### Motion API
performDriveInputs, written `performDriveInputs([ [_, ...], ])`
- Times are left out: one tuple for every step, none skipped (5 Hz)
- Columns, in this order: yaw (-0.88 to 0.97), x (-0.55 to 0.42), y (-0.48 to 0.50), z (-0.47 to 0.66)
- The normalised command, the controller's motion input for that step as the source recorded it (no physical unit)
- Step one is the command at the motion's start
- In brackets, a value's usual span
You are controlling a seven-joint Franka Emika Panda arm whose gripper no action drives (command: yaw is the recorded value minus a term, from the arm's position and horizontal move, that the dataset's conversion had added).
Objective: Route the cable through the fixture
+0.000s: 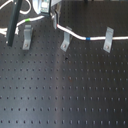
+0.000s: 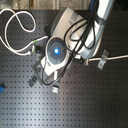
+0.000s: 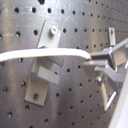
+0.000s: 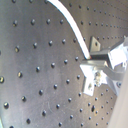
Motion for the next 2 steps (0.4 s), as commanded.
performDriveInputs([
  [0.0,0.099,-0.032,-0.07],
  [0.08,0.186,-0.257,-0.23],
])
